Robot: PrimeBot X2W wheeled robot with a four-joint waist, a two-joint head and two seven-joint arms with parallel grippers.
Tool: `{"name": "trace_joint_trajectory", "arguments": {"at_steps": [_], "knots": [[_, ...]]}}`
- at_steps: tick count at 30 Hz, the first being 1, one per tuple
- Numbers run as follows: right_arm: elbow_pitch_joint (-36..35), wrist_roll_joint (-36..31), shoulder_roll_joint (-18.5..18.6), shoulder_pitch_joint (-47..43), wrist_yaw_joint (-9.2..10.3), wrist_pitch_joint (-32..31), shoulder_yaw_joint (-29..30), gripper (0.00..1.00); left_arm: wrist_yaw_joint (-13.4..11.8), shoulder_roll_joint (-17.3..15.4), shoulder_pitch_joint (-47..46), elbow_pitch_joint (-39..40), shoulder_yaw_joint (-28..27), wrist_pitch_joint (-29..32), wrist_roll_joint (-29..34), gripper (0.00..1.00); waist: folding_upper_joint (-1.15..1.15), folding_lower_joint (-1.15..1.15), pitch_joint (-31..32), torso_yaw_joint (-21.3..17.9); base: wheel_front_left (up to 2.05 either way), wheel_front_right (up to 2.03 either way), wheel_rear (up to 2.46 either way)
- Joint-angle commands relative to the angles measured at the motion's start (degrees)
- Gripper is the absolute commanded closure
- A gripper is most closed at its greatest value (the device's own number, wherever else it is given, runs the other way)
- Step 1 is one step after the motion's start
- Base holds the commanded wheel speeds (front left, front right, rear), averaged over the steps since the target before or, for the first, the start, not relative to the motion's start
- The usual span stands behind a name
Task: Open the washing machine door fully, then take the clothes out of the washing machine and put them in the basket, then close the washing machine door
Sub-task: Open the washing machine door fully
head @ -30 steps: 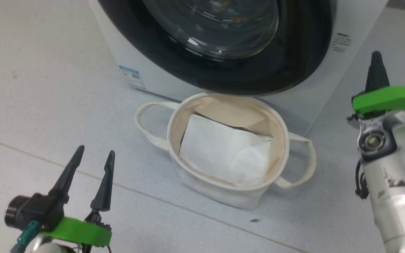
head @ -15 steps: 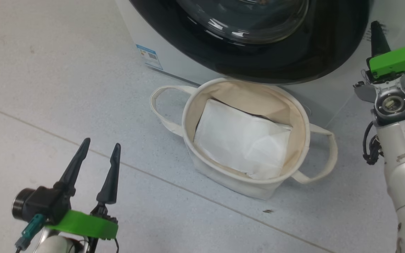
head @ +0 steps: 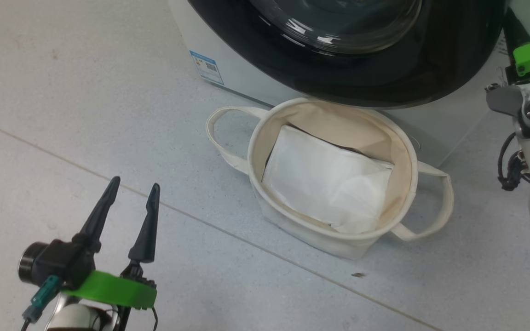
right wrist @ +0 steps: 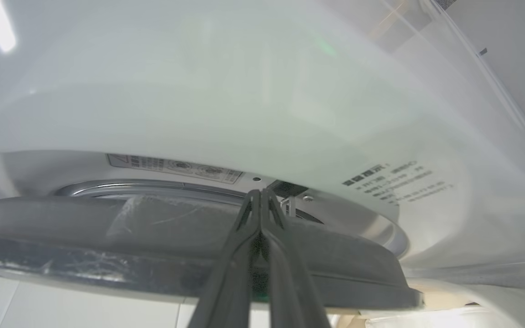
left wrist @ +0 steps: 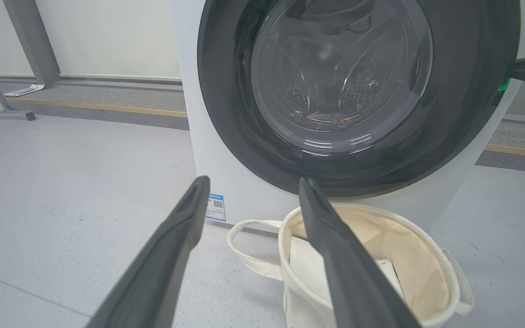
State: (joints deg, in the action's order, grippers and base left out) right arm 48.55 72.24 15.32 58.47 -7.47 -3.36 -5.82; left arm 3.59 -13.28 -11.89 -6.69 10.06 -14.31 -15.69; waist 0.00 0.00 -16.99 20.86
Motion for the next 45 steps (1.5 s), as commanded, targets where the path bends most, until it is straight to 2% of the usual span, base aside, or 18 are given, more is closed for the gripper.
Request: {"name": "trace_joint_trajectory", "arguments": {"at_steps": [1,13,20,25,27,30,38,45], "knots": [[-1.28,0.75,-0.4,2.68,-0.02,-1.13,-1.25,1.0,0.25,-1.07,-1.78,1.45,-2.67,-0.69,0.71,0.0,0.0,0.0,-0.13,0.07,0.0,0.0,0.0],[0.42,5.03,0.87,2.69,-0.02,-12.44,-5.07,1.0,0.73,0.03,-1.37,0.11,-3.1,-0.69,1.03,0.0,0.0,0.0,1.28,-1.42,0.0,0.0,0.0],[-2.55,8.2,1.52,-1.58,-0.02,-18.34,-5.85,1.0,0.93,0.23,-0.41,-1.15,-3.53,-0.69,0.81,0.0,0.0,0.0,3.59,-3.53,0.0,0.0,0.0],[-6.05,8.42,0.01,-5.34,-0.02,-21.89,-8.97,1.0,0.91,0.17,0.35,-2.04,-3.92,-0.69,0.58,0.0,0.0,0.0,5.26,-5.06,0.0,0.0,0.0],[-7.52,7.69,-0.2,-6.15,-0.02,-21.56,-9.97,1.0,0.86,0.04,0.52,-2.39,-4.01,-0.69,0.57,0.0,0.0,0.0,5.61,-5.39,0.0,0.0,0.0],[-8.56,5.8,-0.02,-6.22,-0.02,-17.35,-10.1,1.0,0.8,-0.06,0.64,-2.77,-4.11,-0.69,0.45,0.0,0.0,0.0,5.64,-5.56,0.0,0.0,0.0],[-6.15,3.84,0.12,-4.77,-0.02,-8.44,-9.24,1.0,0.88,0.38,0.46,-3.81,-3.42,-0.69,0.32,0.0,0.0,0.0,5.36,-3.66,0.0,0.0,0.0],[-3.51,5.42,-0.47,-3.59,-0.02,-8.66,-10.13,1.0,0.69,0.47,0.59,-4.42,-3.27,-0.69,0.32,0.0,0.0,0.0,5.91,-1.94,0.0,0.0,0.0]]}}
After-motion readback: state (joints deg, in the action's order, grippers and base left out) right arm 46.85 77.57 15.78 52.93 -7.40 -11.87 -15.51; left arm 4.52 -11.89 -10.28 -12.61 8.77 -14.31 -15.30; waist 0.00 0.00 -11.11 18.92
